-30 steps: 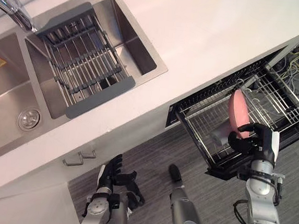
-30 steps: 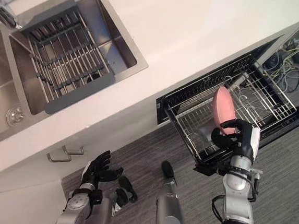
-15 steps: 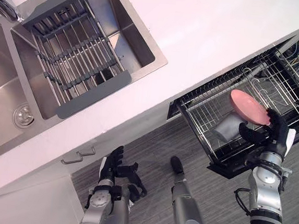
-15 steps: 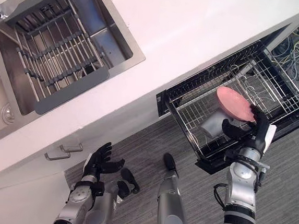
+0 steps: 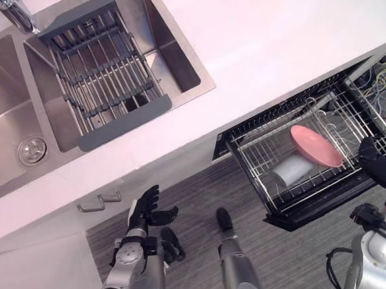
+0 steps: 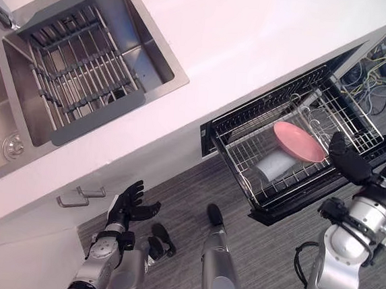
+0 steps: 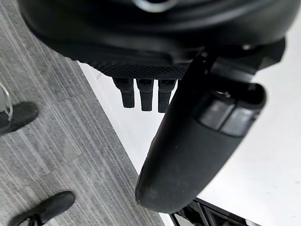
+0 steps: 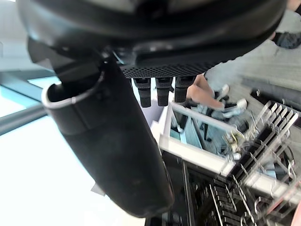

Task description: Walk over to the sink, pick up the cup, carry it to the dishwasher, place the cup inside the dishwasher, then close the dishwasher door

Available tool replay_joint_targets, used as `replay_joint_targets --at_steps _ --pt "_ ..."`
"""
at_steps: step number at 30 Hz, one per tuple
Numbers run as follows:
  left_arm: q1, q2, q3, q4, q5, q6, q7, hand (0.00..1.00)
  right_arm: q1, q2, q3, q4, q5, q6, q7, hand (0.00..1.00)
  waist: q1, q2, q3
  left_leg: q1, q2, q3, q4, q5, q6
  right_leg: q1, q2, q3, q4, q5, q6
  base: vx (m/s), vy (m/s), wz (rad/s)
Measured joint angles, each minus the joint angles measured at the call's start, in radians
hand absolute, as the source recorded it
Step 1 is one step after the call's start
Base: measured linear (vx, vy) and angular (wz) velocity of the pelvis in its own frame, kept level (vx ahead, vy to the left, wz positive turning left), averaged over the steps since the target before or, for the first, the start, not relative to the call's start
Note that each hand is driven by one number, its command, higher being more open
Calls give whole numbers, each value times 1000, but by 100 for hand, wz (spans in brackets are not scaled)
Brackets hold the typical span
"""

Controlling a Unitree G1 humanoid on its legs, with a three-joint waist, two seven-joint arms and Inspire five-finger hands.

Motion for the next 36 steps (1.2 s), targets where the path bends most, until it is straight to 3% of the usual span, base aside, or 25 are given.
replay_joint_targets --at_steps 4,7,10,15,19,25,33,36 --pt "15 4 25 1 3 2 -2 90 110 113 -37 85 50 -4 11 90 -24 -26 -16 3 3 -15 11 -8 -2 9 -1 -20 15 -10 -8 48 -20 10" --pt "25 4 27 12 17 9 -13 90 134 158 -73 313 192 -9 27 90 -25 -38 -26 26 -1 -15 13 -20 0 15 -7 -36 45 -38 -6 43 -1 1" --pt "28 4 27 26 17 10 -21 90 132 168 -76 491 333 -3 58 90 -28 -28 -33 31 -10 -17 9 -24 3 12 -16 -47 64 -47 -9 23 0 2" --pt "33 4 26 38 16 10 -22 90 93 172 -66 608 455 1 116 90 -26 -19 -39 27 -27 -25 1 -22 5 2 -29 -55 82 -57 -6 35 4 8" --pt "33 6 23 38 16 10 -28 90 -36 117 8 687 531 1 137 90 -16 -19 -39 3 -55 -40 -19 -9 20 -21 -54 -73 86 -58 -2 9 16 16" --pt "27 22 7 35 16 10 -38 90 -130 35 104 699 507 16 126 90 3 -19 -38 -37 -72 -61 -34 11 27 -52 -76 -100 85 -51 5 11 -1 14" --pt "-9 36 6 10 16 -2 -38 90 -296 -75 264 644 420 68 117 90 38 -12 -38 -64 -106 -137 -132 103 28 -53 -100 -179 42 -17 -11 -22 -58 30" --pt "-9 42 5 10 16 -2 -38 90 -354 -125 295 661 372 87 120 90 57 8 -36 -66 -116 -170 -175 142 23 -49 -103 -212 31 -10 -17 -19 -80 33"
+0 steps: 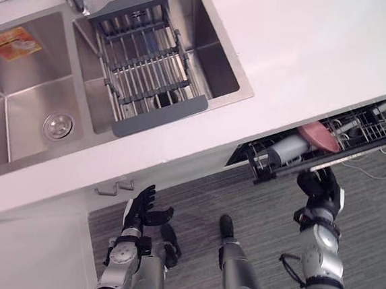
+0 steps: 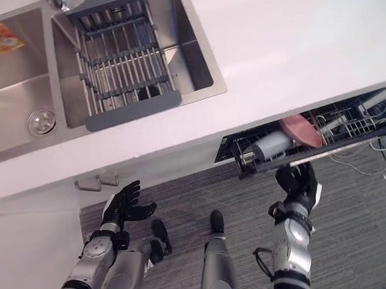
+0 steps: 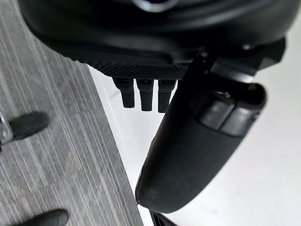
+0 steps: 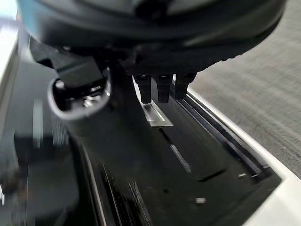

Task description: Walk over to the sink, pick up the cup, carry it to the dishwasher, place the cup inside the dishwasher, then close the dishwasher door

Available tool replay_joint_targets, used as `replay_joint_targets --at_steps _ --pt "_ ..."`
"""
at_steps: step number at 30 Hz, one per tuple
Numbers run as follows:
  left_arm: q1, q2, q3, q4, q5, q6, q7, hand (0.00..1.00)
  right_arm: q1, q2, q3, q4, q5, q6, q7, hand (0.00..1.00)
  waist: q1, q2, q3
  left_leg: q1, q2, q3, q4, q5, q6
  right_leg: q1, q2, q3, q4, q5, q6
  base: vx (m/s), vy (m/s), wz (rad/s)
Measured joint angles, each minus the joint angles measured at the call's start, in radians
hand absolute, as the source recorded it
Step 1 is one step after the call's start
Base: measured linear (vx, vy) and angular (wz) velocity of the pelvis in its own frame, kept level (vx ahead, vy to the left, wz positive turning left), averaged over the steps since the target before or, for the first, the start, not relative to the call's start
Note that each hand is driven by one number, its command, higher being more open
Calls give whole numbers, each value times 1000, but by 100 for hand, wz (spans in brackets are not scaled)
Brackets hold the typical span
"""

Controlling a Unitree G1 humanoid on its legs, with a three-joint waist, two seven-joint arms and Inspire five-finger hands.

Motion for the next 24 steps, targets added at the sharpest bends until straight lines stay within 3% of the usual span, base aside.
replay_joint_targets --at_steps 5,10,17,24 --pt "2 9 0 10 0 -1 2 90 -90 -54 32 86 -77 4 21 90 1 10 0 13 -14 -39 -49 40 -1 22 -5 -37 -17 8 -8 -17 -46 24" --pt "-5 24 -20 64 0 -3 3 90 -116 -80 40 128 -152 -52 37 90 -23 11 -2 31 -37 -90 -93 72 4 73 -25 -88 -65 23 -7 -14 11 28" --pt "1 64 -17 116 2 2 -1 90 -24 -69 73 216 -232 -45 87 90 -24 11 -10 67 -60 -155 -121 85 3 154 -41 -156 -108 24 -3 13 16 30" --pt "37 88 4 152 27 14 -10 90 156 26 91 236 -343 -40 129 90 -29 -11 -124 123 -94 -222 -174 100 9 256 -59 -228 -188 28 3 64 23 27"
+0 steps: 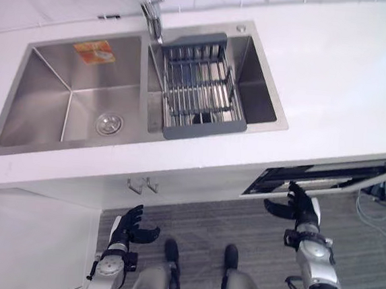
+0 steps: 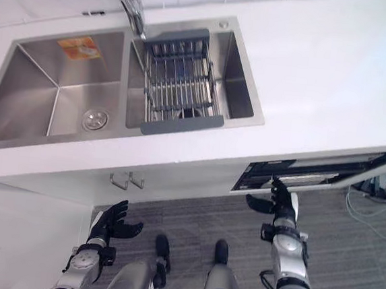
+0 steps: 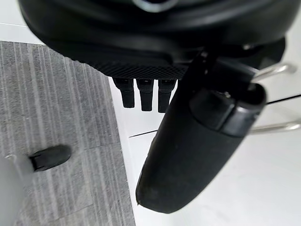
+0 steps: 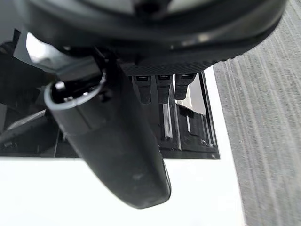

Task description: Walk over to the sink, pick up the cup, carry it to the dishwasher, place the cup inside the dishwasher, then close the dishwasher door

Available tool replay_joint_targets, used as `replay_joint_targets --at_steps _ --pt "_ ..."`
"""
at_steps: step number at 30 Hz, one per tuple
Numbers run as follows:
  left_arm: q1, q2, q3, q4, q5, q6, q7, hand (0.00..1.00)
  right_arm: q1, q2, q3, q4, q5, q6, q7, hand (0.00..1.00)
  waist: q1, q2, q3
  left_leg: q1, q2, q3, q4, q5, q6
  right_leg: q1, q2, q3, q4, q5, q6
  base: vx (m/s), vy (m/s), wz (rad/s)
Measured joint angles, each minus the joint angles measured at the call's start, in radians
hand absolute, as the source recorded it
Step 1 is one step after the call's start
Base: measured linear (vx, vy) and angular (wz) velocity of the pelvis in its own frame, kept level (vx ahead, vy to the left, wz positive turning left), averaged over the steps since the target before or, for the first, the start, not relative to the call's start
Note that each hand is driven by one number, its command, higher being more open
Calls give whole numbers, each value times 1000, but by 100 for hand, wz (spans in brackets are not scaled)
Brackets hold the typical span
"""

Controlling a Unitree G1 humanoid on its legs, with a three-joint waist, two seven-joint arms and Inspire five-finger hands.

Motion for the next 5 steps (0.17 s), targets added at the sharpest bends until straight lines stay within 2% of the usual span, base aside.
replay_joint_targets --at_steps 5 --pt "17 7 9 12 16 7 -6 90 71 65 -1 89 -83 4 10 90 -1 -36 -46 51 -18 -57 -67 33 -1 65 -6 -62 -29 -8 3 37 -5 32"
